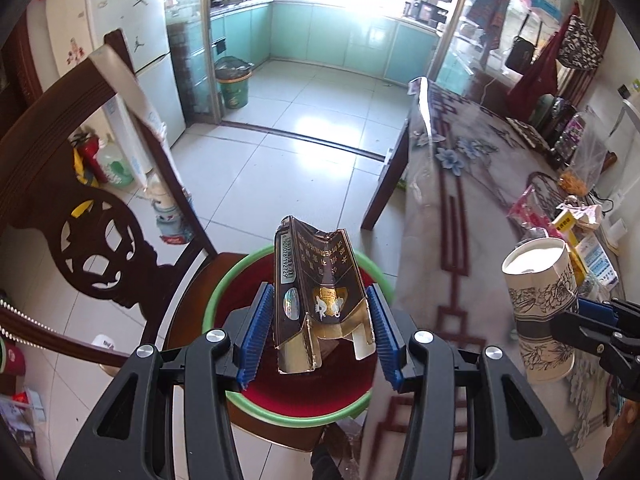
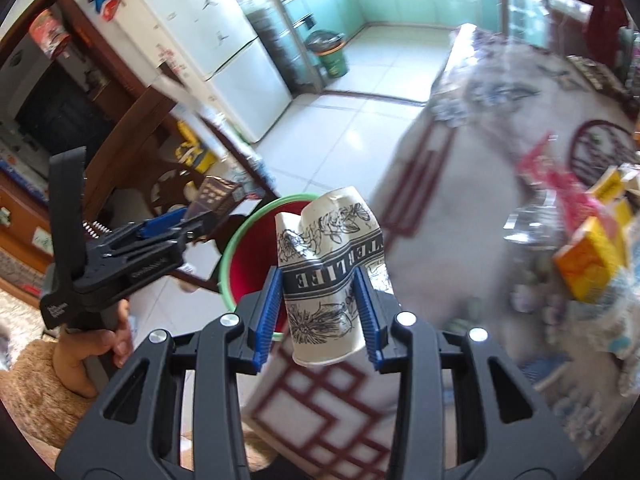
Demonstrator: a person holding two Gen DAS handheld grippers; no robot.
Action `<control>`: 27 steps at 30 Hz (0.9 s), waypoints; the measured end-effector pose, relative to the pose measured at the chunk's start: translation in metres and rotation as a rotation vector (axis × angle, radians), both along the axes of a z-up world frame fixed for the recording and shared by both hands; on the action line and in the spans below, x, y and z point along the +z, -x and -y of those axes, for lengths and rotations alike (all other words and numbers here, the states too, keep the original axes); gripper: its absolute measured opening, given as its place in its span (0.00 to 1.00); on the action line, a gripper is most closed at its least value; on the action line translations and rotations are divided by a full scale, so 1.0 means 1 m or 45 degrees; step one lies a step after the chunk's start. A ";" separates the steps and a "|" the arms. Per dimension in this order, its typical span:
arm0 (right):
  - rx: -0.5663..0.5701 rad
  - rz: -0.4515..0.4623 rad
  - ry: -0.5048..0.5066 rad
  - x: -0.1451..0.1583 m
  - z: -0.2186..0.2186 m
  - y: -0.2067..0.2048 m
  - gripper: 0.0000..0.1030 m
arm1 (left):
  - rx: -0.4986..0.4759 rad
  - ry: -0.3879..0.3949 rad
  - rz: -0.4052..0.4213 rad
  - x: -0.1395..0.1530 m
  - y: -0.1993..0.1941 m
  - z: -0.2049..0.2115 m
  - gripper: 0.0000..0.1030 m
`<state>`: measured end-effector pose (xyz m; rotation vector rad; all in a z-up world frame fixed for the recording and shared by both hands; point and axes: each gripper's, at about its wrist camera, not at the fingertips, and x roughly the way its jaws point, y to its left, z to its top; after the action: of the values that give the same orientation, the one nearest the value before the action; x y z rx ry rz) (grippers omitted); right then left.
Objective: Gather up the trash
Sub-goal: 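Carry the pack and paper cup to the red bucket and release both, then grasp the yellow juice box with the left tool while the right tool grasps the white carton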
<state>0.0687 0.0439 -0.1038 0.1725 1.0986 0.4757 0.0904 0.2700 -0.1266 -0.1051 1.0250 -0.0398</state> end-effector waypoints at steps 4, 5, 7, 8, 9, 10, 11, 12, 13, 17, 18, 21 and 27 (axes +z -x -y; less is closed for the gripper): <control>0.052 -0.030 -0.031 -0.006 -0.023 -0.014 0.35 | 0.042 0.004 -0.048 -0.013 0.001 -0.014 0.44; 0.059 -0.041 -0.048 -0.008 -0.027 -0.018 0.35 | 0.047 0.004 -0.055 -0.015 0.001 -0.017 0.44; 0.069 -0.057 -0.067 -0.010 -0.032 -0.024 0.35 | 0.048 0.004 -0.062 -0.017 0.002 -0.019 0.44; 0.076 -0.064 -0.072 -0.012 -0.036 -0.027 0.35 | 0.048 0.004 -0.063 -0.018 0.002 -0.019 0.44; 0.082 -0.068 -0.075 -0.013 -0.040 -0.030 0.35 | 0.048 0.005 -0.066 -0.018 0.002 -0.019 0.44; 0.086 -0.071 -0.079 -0.013 -0.041 -0.032 0.35 | 0.049 0.006 -0.068 -0.019 0.002 -0.020 0.44; 0.089 -0.077 -0.087 -0.014 -0.043 -0.035 0.35 | 0.049 0.007 -0.071 -0.020 0.002 -0.020 0.44; 0.088 -0.082 -0.096 -0.015 -0.045 -0.036 0.35 | 0.049 0.008 -0.074 -0.021 0.002 -0.020 0.44; 0.088 -0.089 -0.106 -0.016 -0.047 -0.038 0.35 | 0.049 0.006 -0.077 -0.022 0.002 -0.020 0.44; 0.089 -0.107 -0.123 -0.020 -0.054 -0.043 0.36 | 0.052 0.008 -0.088 -0.025 0.000 -0.019 0.44; 0.089 -0.110 -0.124 -0.021 -0.055 -0.044 0.36 | 0.052 0.008 -0.090 -0.026 0.000 -0.019 0.44; 0.068 -0.130 -0.148 -0.024 -0.053 -0.047 0.37 | 0.051 0.004 -0.093 -0.027 -0.002 -0.019 0.48; -0.008 -0.120 -0.165 -0.022 -0.042 -0.048 0.52 | 0.058 0.006 -0.083 -0.025 -0.002 -0.019 0.67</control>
<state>0.1171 0.0859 -0.1254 0.3150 1.1597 0.5380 0.0928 0.2892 -0.1517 -0.1348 1.0872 0.0028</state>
